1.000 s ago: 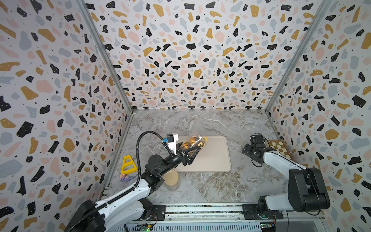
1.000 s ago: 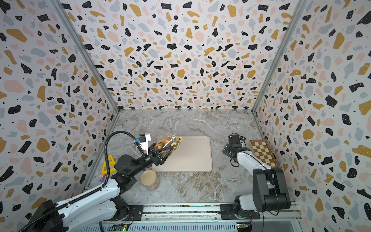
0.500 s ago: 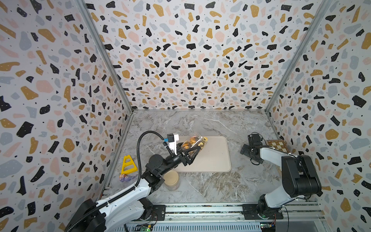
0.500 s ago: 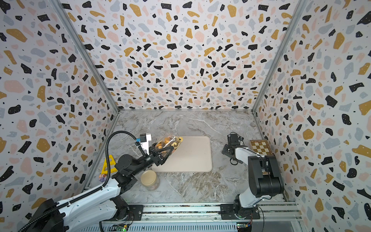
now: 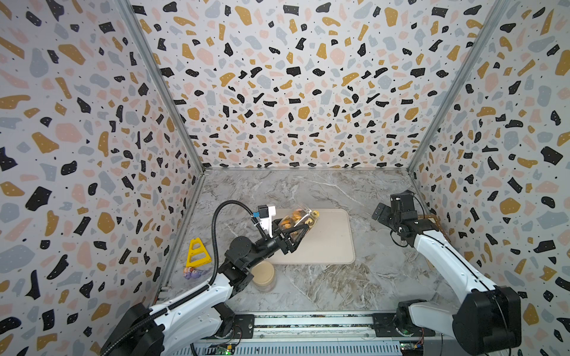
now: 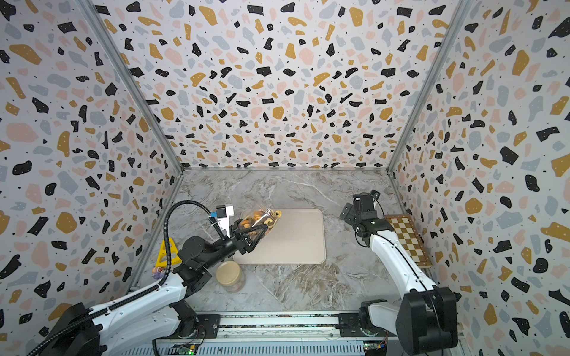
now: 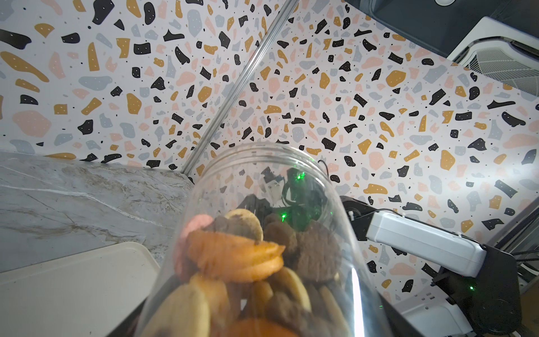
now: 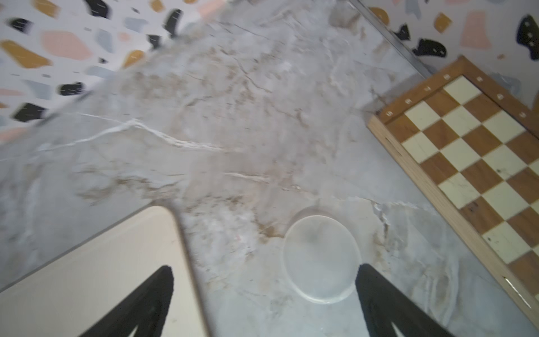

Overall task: Pour the cookies out of the jar
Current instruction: Place the lid at the center of the board, then pour the cookies in the jar onto the tray.

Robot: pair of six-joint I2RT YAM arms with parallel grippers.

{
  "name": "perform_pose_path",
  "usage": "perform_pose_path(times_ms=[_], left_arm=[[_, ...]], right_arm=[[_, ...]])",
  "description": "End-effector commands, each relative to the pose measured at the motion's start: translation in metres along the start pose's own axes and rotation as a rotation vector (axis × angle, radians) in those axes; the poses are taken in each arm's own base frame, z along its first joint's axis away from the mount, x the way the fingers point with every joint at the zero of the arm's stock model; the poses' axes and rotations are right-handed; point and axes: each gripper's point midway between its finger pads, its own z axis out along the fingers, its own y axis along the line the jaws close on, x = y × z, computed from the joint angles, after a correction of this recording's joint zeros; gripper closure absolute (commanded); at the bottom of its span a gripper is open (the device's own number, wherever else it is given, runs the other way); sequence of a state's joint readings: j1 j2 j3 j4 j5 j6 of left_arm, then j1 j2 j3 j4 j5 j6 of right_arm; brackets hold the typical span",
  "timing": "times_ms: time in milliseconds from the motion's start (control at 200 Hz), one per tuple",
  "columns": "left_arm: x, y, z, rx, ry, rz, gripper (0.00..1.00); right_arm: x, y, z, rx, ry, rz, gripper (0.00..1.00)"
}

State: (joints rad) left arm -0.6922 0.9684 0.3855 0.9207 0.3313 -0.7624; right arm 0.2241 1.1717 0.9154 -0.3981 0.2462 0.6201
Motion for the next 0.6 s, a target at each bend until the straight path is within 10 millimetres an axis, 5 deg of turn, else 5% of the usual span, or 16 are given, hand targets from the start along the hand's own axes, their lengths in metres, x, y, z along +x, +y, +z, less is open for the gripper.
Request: perform_pose_path(times_ms=[0, 150, 591], left_arm=[[-0.018, -0.019, -0.002, 0.075, -0.074, 0.085, 1.0], [-0.009, -0.016, 0.001, 0.086, -0.045, 0.113, 1.0], [-0.004, -0.013, 0.01, 0.187, 0.001, 0.194, 1.0]], right_arm=[[0.003, 0.04, -0.038, -0.166, 0.029, -0.069, 0.0], [0.016, 0.083, -0.067, -0.366, 0.06, -0.108, 0.0], [0.037, 0.059, -0.076, -0.322, 0.116, -0.126, 0.0]])
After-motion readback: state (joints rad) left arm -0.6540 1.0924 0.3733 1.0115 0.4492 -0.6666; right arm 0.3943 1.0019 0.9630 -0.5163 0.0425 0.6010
